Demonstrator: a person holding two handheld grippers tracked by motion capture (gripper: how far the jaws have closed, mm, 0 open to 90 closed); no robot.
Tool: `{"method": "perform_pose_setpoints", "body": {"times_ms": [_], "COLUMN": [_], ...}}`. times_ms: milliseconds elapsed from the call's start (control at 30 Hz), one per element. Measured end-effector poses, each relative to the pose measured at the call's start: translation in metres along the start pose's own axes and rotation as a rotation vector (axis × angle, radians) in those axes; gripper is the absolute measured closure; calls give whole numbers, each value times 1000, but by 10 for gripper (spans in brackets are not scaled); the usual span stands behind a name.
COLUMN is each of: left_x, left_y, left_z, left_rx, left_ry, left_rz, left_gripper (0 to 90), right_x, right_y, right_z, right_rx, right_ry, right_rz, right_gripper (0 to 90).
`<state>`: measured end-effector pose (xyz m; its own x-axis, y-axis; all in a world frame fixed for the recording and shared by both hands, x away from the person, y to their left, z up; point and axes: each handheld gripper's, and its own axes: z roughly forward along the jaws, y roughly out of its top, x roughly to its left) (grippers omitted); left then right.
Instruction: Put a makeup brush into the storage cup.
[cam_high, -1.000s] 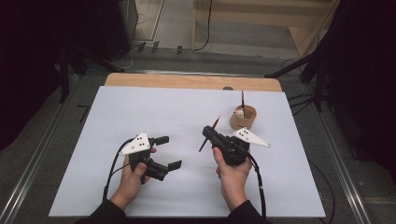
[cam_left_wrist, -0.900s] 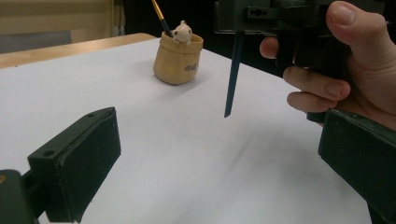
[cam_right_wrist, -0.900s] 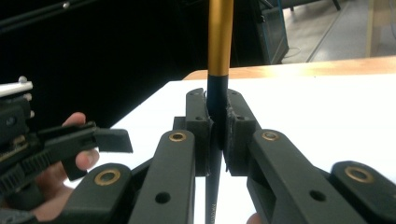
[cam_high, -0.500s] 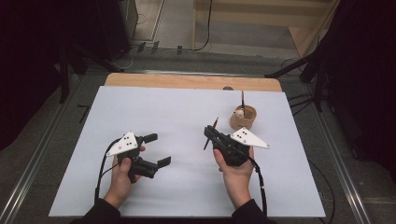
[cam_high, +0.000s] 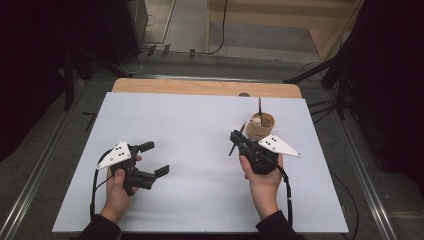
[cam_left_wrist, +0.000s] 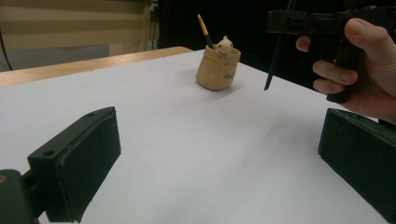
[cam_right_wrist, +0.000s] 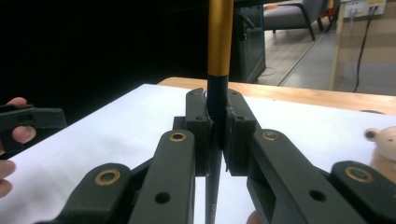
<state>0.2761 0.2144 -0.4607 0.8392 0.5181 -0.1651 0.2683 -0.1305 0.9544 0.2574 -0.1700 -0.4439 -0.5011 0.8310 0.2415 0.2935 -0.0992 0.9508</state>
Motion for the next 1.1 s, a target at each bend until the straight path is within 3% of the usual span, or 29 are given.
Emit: {"method": "perform_pose_setpoints", "body": {"times_ms": [300, 733, 1100], "left_x": [4, 7, 11], "left_y": [-2, -7, -11], "left_z": [-22, -48, -63], "left_rx": [-26, -42, -45], "left_ry": [33, 75, 101], "left_rz": [15, 43, 46], "left_gripper": [0, 0, 0], "right_x": [-9, -34, -59], "right_y": [8, 20, 48], "right_z": [-6, -11, -15], "right_rx": [-14, -29, -61], "right_ry": [-30, -101, -178], "right_rz": [-16, -37, -61], "right_gripper": [838, 838, 837]}}
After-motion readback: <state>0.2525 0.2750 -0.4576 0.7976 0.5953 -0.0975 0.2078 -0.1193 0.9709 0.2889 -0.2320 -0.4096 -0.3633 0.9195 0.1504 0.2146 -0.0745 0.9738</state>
